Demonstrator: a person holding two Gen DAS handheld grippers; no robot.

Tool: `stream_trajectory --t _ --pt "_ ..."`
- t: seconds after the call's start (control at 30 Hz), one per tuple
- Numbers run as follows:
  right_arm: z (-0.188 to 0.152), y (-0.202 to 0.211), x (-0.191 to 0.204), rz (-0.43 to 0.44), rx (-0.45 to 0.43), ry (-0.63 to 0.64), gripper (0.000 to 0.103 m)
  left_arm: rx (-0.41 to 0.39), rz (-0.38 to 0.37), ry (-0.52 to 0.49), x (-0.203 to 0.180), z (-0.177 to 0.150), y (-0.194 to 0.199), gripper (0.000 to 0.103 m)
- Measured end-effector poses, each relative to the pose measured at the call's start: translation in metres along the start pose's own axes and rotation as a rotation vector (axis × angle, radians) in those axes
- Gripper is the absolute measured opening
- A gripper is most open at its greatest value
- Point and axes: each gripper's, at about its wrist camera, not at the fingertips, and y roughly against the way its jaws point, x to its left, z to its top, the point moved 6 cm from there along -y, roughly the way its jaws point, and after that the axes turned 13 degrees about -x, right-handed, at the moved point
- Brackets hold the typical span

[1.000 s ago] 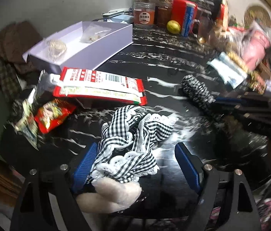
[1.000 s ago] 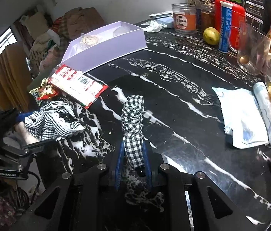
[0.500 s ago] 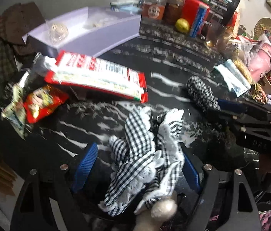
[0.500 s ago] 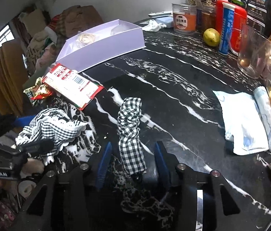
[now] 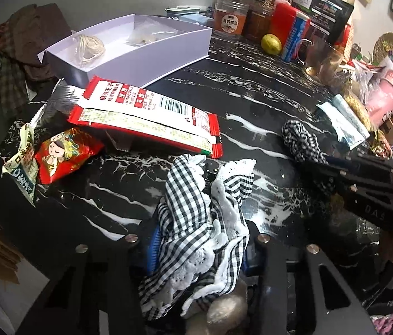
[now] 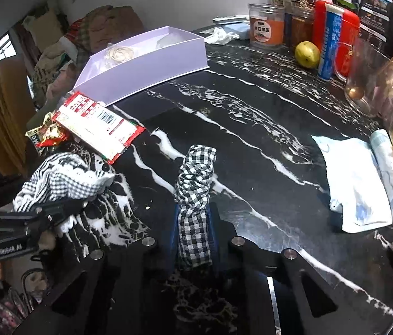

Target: Organize soft objects

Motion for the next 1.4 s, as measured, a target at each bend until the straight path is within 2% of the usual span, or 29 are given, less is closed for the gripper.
stream_trajectory --t 0.07,0.17,0.2,0.37,0.6,0.97,1.4 --pt "-0.001 0.001 0.001 0.018 -0.001 -0.009 0.018 0.005 -0.008 0.011 0.001 0.003 0.0 0.04" --pt "-0.003 0.004 0.004 0.127 0.017 -0.1 0.018 -0.011 -0.029 0.006 -0.004 0.01 0.004 0.04" --pt "-0.003 0.006 0.006 0.141 0.018 -0.107 0.018 -0.022 -0.036 0.002 -0.005 0.012 0.006 0.04" --pt "0.007 0.02 0.015 0.169 -0.023 -0.088 0.017 -0.101 -0.06 0.014 -0.011 0.031 0.019 0.039" --pt "0.026 0.039 0.023 0.212 -0.096 -0.107 0.018 -0.21 -0.058 0.043 -0.004 0.066 0.042 0.039" --pt "0.076 0.062 0.029 0.212 -0.218 -0.074 0.018 -0.389 0.01 0.03 0.019 0.12 0.086 0.04" --pt "0.145 0.065 0.045 0.231 -0.324 -0.034 0.018 -0.507 0.084 0.008 0.047 0.178 0.105 0.039"
